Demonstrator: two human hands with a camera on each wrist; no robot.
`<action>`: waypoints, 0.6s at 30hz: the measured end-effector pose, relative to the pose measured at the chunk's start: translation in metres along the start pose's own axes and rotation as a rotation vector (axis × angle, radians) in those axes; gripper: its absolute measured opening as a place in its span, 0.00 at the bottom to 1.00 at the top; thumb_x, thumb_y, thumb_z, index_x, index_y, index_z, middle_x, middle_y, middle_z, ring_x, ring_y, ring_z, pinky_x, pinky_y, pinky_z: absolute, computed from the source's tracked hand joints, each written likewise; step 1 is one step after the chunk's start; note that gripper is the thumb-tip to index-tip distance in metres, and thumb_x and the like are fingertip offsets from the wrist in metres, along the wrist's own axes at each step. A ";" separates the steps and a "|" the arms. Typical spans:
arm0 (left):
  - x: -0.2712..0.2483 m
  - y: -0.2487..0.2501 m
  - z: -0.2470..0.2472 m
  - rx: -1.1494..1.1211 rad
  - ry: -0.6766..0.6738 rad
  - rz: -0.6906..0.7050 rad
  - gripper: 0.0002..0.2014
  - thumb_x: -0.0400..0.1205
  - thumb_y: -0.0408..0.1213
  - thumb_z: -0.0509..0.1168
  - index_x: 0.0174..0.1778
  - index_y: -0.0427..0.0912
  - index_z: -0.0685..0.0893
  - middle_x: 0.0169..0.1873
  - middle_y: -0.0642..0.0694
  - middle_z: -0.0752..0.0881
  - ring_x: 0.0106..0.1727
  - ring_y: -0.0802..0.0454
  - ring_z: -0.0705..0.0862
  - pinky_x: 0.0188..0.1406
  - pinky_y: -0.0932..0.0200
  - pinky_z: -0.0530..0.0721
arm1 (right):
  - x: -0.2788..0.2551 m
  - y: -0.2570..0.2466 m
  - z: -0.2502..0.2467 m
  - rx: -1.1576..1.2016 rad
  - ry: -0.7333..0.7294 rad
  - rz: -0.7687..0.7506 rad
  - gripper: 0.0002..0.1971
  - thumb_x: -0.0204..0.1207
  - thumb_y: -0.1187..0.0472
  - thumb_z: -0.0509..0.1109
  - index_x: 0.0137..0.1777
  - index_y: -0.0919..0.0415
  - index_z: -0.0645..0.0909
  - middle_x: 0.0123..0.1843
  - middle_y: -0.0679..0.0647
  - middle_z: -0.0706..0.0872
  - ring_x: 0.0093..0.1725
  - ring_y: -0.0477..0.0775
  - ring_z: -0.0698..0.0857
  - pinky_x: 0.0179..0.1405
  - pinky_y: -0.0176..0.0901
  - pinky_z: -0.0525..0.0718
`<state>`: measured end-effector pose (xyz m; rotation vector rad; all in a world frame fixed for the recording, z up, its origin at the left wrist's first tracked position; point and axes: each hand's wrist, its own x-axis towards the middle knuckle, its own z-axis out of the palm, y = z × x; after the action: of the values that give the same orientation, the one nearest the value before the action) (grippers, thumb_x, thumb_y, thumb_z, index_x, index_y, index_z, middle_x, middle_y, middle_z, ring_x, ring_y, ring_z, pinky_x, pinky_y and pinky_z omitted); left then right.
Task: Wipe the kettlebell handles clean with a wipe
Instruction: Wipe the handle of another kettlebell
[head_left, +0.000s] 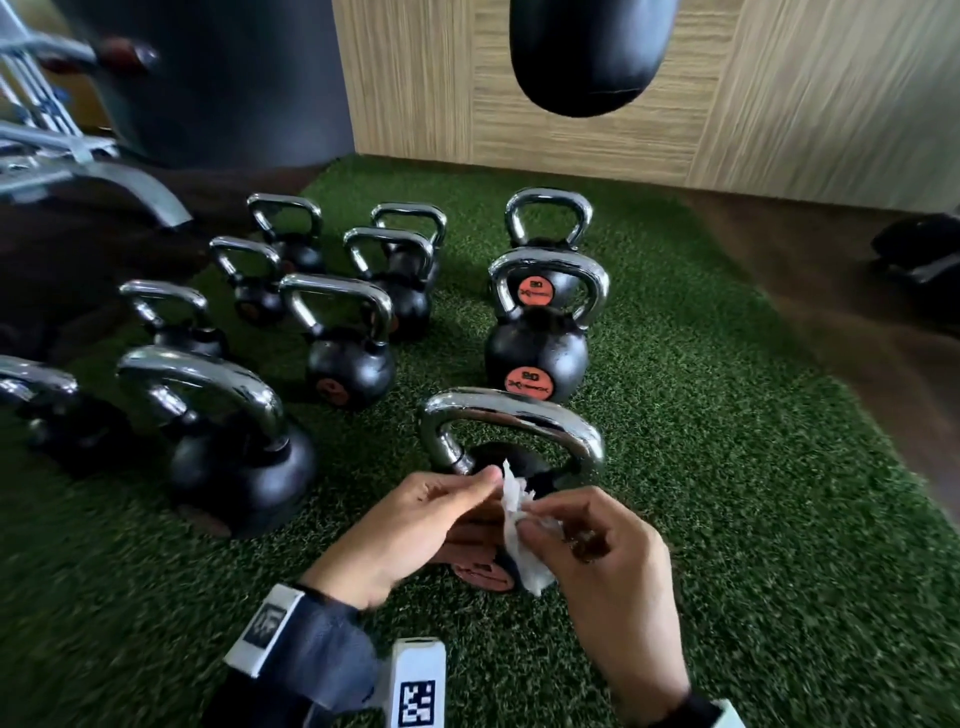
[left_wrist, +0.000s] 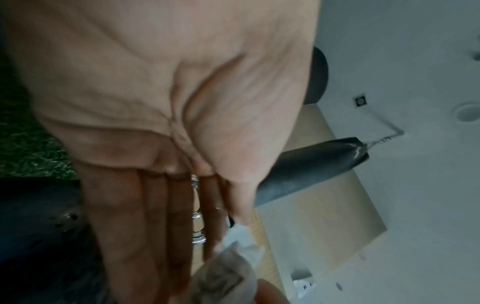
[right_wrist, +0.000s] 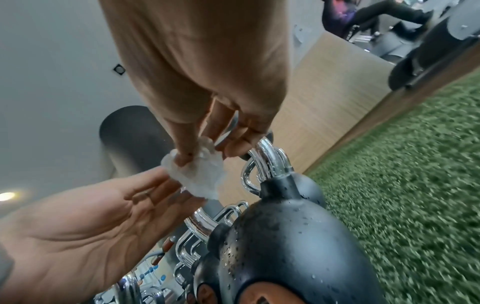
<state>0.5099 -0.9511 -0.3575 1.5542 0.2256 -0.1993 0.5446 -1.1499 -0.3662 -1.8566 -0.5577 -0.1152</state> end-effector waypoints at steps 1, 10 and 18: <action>-0.001 -0.003 -0.002 -0.027 -0.027 0.021 0.24 0.82 0.57 0.67 0.61 0.41 0.92 0.58 0.37 0.93 0.63 0.38 0.91 0.70 0.43 0.84 | 0.002 -0.002 0.000 0.008 -0.016 -0.012 0.09 0.69 0.54 0.83 0.42 0.38 0.87 0.42 0.32 0.91 0.40 0.40 0.88 0.39 0.42 0.86; 0.000 -0.007 0.002 -0.520 -0.033 0.100 0.18 0.79 0.40 0.74 0.60 0.33 0.90 0.56 0.31 0.92 0.49 0.43 0.94 0.48 0.53 0.93 | 0.036 -0.007 0.005 -0.128 0.047 -0.263 0.28 0.59 0.36 0.82 0.58 0.43 0.82 0.50 0.41 0.76 0.42 0.42 0.78 0.38 0.28 0.78; 0.005 0.027 -0.007 -0.241 0.474 0.694 0.17 0.78 0.43 0.77 0.63 0.46 0.92 0.61 0.47 0.93 0.62 0.52 0.91 0.54 0.60 0.90 | 0.040 0.050 -0.002 0.133 0.293 0.041 0.38 0.65 0.42 0.79 0.75 0.33 0.69 0.67 0.44 0.79 0.63 0.53 0.82 0.58 0.64 0.86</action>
<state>0.5215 -0.9439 -0.3330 1.3360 0.0633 0.7215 0.6017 -1.1514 -0.3946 -1.6825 -0.3158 -0.3102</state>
